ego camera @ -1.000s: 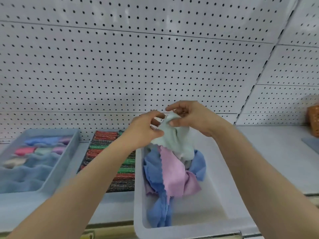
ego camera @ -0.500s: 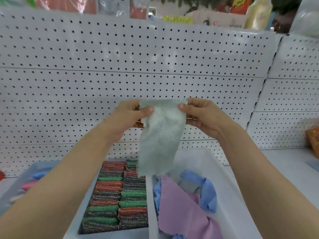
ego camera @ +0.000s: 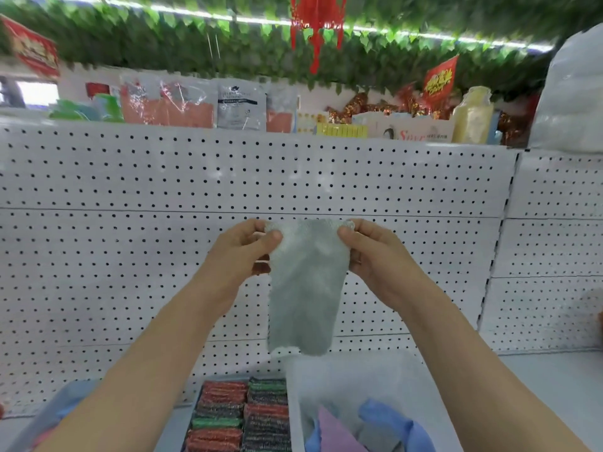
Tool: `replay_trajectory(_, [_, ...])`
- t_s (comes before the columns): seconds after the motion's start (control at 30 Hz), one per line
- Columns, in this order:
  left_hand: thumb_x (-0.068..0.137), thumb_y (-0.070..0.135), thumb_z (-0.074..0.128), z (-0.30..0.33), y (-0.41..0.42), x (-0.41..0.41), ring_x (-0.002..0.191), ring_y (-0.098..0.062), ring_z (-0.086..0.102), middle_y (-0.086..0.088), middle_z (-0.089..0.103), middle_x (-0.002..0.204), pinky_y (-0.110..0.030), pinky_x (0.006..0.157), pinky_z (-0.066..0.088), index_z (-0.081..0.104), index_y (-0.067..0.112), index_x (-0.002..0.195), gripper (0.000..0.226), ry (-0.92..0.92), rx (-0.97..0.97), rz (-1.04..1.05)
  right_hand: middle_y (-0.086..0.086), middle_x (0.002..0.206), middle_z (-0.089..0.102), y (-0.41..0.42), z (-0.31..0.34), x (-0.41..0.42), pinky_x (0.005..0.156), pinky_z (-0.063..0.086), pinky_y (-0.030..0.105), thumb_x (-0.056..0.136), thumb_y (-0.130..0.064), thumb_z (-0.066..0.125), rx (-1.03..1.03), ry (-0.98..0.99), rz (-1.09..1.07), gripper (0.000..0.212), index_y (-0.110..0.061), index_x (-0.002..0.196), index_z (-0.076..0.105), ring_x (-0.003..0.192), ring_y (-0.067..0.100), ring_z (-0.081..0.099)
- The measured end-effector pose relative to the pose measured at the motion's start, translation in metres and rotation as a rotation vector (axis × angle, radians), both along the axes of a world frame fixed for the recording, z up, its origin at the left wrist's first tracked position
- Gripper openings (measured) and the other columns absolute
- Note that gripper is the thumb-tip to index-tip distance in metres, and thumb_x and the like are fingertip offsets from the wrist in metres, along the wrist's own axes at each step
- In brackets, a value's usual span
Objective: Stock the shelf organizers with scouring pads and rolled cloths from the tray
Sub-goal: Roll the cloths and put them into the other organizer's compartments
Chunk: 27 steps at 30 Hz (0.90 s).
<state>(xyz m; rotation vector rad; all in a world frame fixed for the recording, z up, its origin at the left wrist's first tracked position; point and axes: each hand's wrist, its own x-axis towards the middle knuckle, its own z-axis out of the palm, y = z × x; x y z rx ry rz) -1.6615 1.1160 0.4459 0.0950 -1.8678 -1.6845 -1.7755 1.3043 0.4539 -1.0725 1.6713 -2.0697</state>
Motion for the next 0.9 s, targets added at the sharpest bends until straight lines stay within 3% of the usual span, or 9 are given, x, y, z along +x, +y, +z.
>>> replay_trajectory(0.1, [0.093, 0.022, 0.066, 0.003, 0.001, 0.003, 0.080, -0.019, 0.064, -0.004, 0.070, 0.087, -0.034, 0.076, 0.051, 0.068, 0.014, 0.091, 0.009, 0.016, 0.035, -0.007, 0.006, 0.087, 0.072, -0.004, -0.001, 0.006, 0.074, 0.056, 0.033, 0.097, -0.018, 0.060, 0.023, 0.015, 0.008, 0.012, -0.013, 0.088, 0.067, 0.078, 0.018, 0.068])
replay_trajectory(0.2, [0.093, 0.019, 0.066, 0.004, 0.005, -0.001, 0.078, -0.019, 0.063, -0.007, 0.069, 0.088, -0.036, 0.076, 0.052, 0.070, 0.007, 0.094, 0.012, 0.003, 0.076, 0.067, 0.004, 0.087, 0.076, -0.022, -0.004, 0.008, 0.084, 0.059, 0.044, 0.089, -0.023, 0.070, 0.117, 0.100, -0.281, 0.009, -0.014, 0.088, 0.074, 0.083, 0.022, 0.071])
replay_trajectory(0.33, [0.091, 0.019, 0.066, -0.002, 0.012, -0.017, 0.071, -0.021, 0.058, -0.009, 0.065, 0.079, -0.039, 0.067, 0.053, 0.069, 0.010, 0.087, 0.010, 0.050, 0.137, 0.361, -0.010, 0.072, 0.071, -0.043, -0.005, 0.013, 0.075, 0.058, 0.032, 0.084, -0.027, 0.073, 0.178, 0.255, -0.647, 0.007, -0.025, 0.077, 0.074, 0.072, 0.008, 0.066])
replay_trajectory(0.5, [0.092, 0.022, 0.062, -0.009, 0.019, -0.023, 0.060, -0.012, 0.054, 0.001, 0.063, 0.080, -0.035, 0.060, 0.058, 0.065, 0.018, 0.091, 0.005, 0.086, 0.089, 0.584, -0.015, 0.074, 0.066, -0.061, -0.011, 0.022, 0.070, 0.055, 0.029, 0.084, -0.031, 0.069, 0.138, 0.278, -0.815, 0.004, -0.029, 0.082, 0.067, 0.072, 0.003, 0.063])
replay_trajectory(0.63, [0.091, 0.021, 0.063, -0.020, 0.011, -0.024, 0.063, -0.015, 0.055, -0.003, 0.063, 0.077, -0.030, 0.052, 0.055, 0.064, 0.020, 0.084, 0.008, 0.052, 0.099, 0.597, -0.012, 0.074, 0.067, -0.063, -0.016, 0.010, 0.066, 0.053, 0.023, 0.082, -0.028, 0.075, 0.134, 0.220, -0.704, 0.008, -0.026, 0.081, 0.067, 0.070, 0.005, 0.063])
replay_trajectory(0.7, [0.090, 0.019, 0.065, -0.025, 0.002, -0.022, 0.072, -0.020, 0.062, -0.007, 0.068, 0.085, -0.034, 0.060, 0.059, 0.066, 0.018, 0.086, 0.005, 0.026, 0.151, 0.532, -0.007, 0.076, 0.068, -0.058, -0.017, 0.001, 0.065, 0.051, 0.021, 0.080, -0.024, 0.078, 0.114, 0.108, -0.561, 0.009, -0.022, 0.081, 0.070, 0.071, 0.008, 0.064])
replay_trajectory(0.77, [0.090, 0.014, 0.066, -0.026, -0.006, -0.021, 0.076, -0.023, 0.066, -0.009, 0.070, 0.091, -0.036, 0.066, 0.059, 0.067, 0.012, 0.091, 0.002, -0.041, 0.264, 0.396, -0.004, 0.080, 0.069, -0.053, -0.019, -0.008, 0.065, 0.049, 0.021, 0.081, -0.021, 0.079, 0.137, 0.034, -0.471, 0.009, -0.017, 0.082, 0.071, 0.072, 0.009, 0.063])
replay_trajectory(0.9, [0.088, 0.007, 0.067, -0.028, -0.011, -0.025, 0.068, -0.023, 0.060, -0.012, 0.063, 0.082, -0.033, 0.061, 0.054, 0.064, 0.004, 0.090, 0.005, -0.235, 0.595, 0.166, 0.004, 0.089, 0.072, -0.051, -0.024, -0.018, 0.067, 0.048, 0.027, 0.082, -0.013, 0.078, 0.234, -0.207, -0.273, 0.016, -0.009, 0.095, 0.070, 0.071, 0.014, 0.063])
